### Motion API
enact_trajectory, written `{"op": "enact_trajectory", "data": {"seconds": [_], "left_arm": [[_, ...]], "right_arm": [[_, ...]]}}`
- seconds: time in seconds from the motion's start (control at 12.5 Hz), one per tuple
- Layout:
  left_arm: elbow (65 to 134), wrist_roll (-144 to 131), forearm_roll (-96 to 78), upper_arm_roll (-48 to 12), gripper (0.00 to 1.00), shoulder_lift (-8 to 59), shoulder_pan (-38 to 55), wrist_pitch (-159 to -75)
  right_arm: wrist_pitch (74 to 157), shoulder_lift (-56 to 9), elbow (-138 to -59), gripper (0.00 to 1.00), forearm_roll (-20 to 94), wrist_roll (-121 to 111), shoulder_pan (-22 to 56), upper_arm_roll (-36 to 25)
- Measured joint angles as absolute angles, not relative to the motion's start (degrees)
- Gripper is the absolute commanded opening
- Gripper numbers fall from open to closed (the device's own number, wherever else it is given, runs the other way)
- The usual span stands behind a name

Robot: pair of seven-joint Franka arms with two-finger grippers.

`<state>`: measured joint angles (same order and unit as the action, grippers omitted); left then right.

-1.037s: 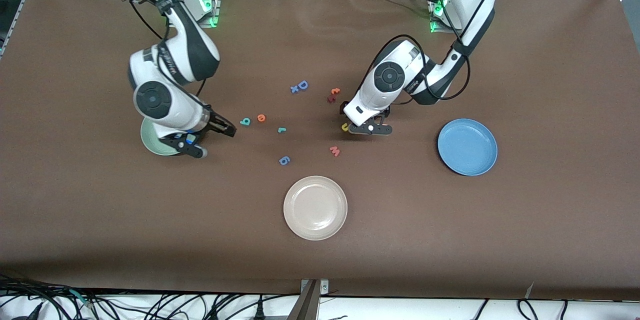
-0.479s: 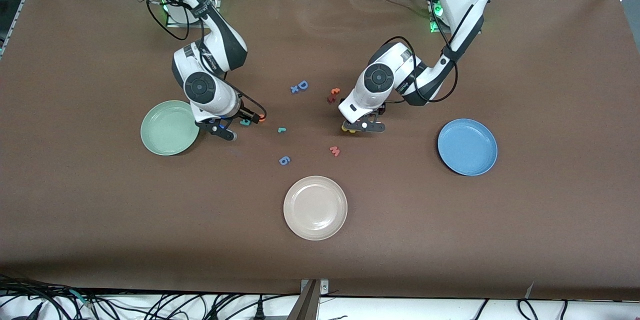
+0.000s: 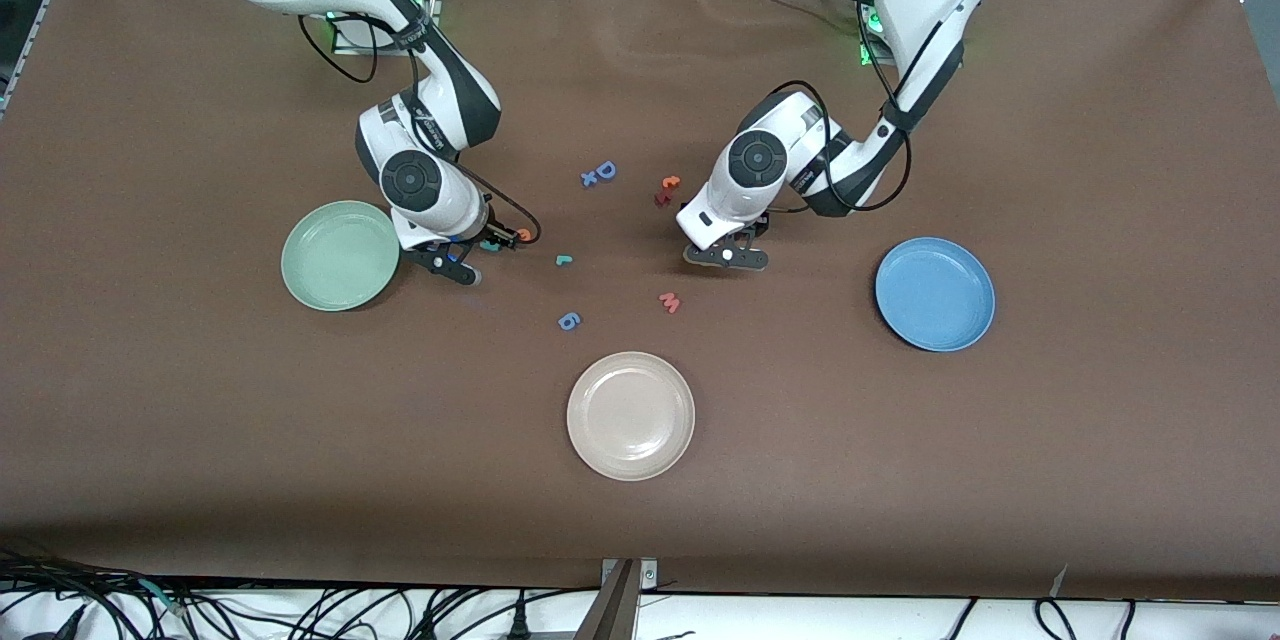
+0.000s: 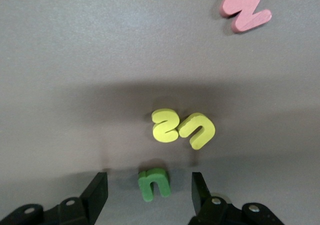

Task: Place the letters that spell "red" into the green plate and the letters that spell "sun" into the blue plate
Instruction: 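Grasp the green n with the left gripper while the right grasps teal letter, then carry the green n to the blue plate while the right gripper carries teal letter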

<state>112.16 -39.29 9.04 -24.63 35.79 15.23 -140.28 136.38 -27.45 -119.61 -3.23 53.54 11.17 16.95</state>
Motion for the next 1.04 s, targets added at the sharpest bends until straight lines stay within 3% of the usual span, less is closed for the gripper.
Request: {"op": "enact_trajectory", "data": {"seconds": [0.08,0.32,0.56,0.64,1.04], "left_arm": [[112.16,-39.29,9.04,-24.63,0.46,36.13,15.25,-140.71],[112.13,-39.53,9.06,-24.63,0.45,36.27,15.21,-140.90],[112.13,-39.91,9.08,-24.63,0.09,36.26,15.24,-140.81],[112.13,-40.00,9.08,-24.65,0.05,36.23,15.24,-140.78],[111.39,-41.18,9.08,-24.80,0.03,34.73,15.33,-135.71]], "right_arm": [[136.86,-27.54,-119.87,0.65,-3.25,53.54,11.17,16.89],[139.00,-27.62,-121.24,0.65,-3.27,53.54,11.18,16.89],[139.36,-27.76,-121.50,0.65,-3.31,53.54,11.18,16.89],[139.48,-27.86,-121.50,0.65,-3.32,53.54,11.18,16.89],[140.68,-28.27,-121.58,0.65,-4.08,53.54,11.18,16.49]]}}
